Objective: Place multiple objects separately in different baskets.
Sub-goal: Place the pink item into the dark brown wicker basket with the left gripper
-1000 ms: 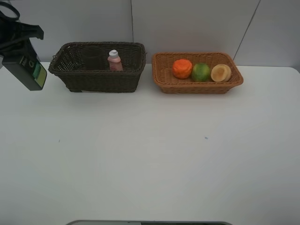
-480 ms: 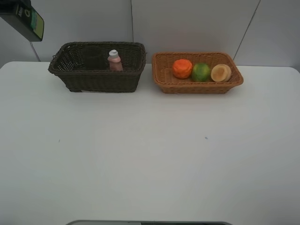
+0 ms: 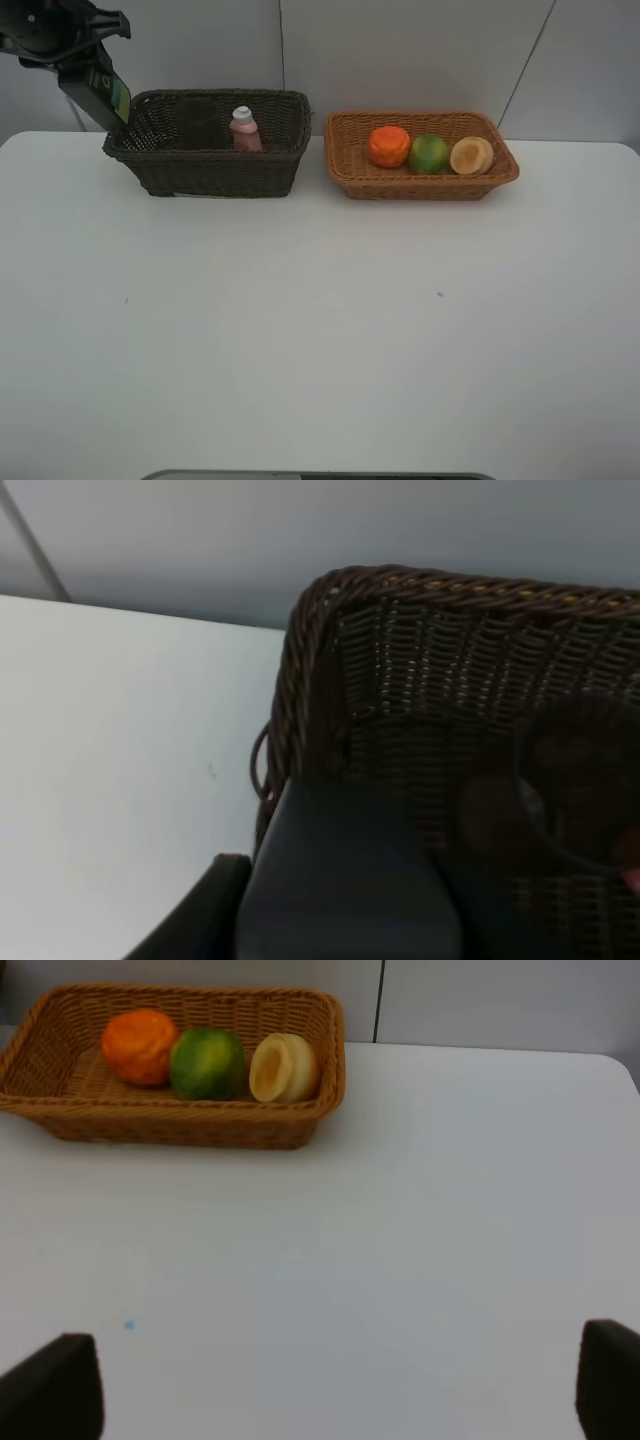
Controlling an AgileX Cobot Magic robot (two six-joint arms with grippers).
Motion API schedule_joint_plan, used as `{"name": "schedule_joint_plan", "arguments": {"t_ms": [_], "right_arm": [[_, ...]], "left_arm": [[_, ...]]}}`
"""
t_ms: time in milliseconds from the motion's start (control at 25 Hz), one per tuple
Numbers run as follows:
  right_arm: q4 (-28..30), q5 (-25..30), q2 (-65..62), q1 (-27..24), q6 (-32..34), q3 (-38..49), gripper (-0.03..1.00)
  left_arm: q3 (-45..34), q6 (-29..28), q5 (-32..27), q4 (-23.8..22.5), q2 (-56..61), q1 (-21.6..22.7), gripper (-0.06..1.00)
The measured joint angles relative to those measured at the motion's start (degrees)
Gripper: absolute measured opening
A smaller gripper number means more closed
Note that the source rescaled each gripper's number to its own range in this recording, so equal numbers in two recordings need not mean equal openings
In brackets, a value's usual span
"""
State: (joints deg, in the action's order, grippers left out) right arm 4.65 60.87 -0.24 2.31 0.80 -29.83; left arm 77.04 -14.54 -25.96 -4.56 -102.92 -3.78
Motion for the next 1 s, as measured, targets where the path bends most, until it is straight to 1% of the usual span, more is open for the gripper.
{"name": "schedule_joint_plan", "arguments": {"t_ms": [440,840,1000], "right_arm": [[0.00,0.00,0.00,0.00,0.00,0.00,1.00],[0.00,0.00,0.00,0.00,0.00,0.00,1.00],[0.00,0.00,0.00,0.00,0.00,0.00,1.00]], "left_arm": [[0.05,-0.02,6.68,0.41,-5.65,-1.10,0.44],[0.05,-0.07,9.58,0.41,-11.03,-1.93,0.44],[0.05,-0.07,9.85,0.41,-12.00,-1.93,0.44]]}}
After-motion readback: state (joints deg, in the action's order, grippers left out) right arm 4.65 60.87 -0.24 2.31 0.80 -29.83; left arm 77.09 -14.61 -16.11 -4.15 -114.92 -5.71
